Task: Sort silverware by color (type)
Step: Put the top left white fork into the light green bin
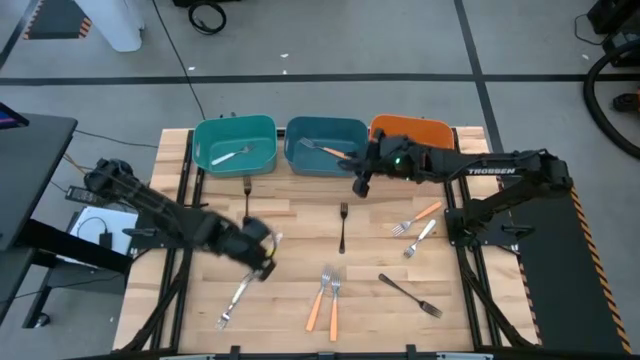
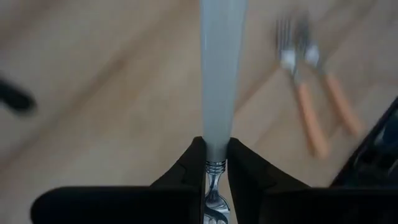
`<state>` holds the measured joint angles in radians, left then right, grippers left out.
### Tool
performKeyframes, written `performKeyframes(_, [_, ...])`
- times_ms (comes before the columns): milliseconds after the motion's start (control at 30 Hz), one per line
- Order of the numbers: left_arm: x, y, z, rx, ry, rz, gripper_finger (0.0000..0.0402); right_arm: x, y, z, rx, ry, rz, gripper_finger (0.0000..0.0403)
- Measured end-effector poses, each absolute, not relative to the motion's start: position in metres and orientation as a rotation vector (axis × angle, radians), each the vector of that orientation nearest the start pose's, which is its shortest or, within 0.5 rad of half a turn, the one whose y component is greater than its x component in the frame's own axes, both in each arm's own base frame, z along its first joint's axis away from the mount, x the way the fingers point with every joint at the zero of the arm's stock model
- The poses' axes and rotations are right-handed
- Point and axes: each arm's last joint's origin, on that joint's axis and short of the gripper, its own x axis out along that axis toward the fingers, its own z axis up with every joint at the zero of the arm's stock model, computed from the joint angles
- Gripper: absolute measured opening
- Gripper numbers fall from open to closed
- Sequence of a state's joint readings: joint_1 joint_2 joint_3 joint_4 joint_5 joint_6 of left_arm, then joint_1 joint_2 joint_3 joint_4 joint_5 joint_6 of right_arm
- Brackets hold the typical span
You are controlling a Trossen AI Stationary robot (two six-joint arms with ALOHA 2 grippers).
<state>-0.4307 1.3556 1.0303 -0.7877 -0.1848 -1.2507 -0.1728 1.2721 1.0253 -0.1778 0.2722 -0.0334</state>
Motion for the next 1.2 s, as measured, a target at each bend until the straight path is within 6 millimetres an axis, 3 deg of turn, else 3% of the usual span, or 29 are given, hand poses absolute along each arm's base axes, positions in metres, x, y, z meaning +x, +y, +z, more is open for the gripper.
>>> performKeyframes(267, [0.267, -0.022, 0.274, -0.733, 0.83, 0.578, 0.0049, 0.249, -0.087, 0.347, -0.167, 0.371, -0.544, 0.011])
performKeyframes(500, [0.281, 0.026, 0.297, -0.706, 0.651, 0.603, 0.0049, 0.22, -0.104, 0.366, -0.157, 0.301, -0.643, 0.011])
performKeyframes(700, [0.285, 0.058, 0.31, -0.705, 0.502, 0.636, 0.0049, 0.213, -0.11, 0.37, 0.06, 0.211, -0.56, 0.011])
performKeyframes(800, [0.282, 0.073, 0.311, -0.676, 0.482, 0.682, 0.0049, 0.217, -0.112, 0.366, 0.146, 0.208, -0.492, 0.011])
performKeyframes(967, [0.267, 0.106, 0.309, -0.578, 0.521, 0.812, 0.0049, 0.225, -0.115, 0.36, 0.137, 0.231, -0.486, 0.011])
performKeyframes(1200, [0.228, 0.153, 0.317, -0.408, 0.593, 0.938, 0.0049, 0.234, -0.121, 0.353, 0.168, 0.241, -0.504, 0.011])
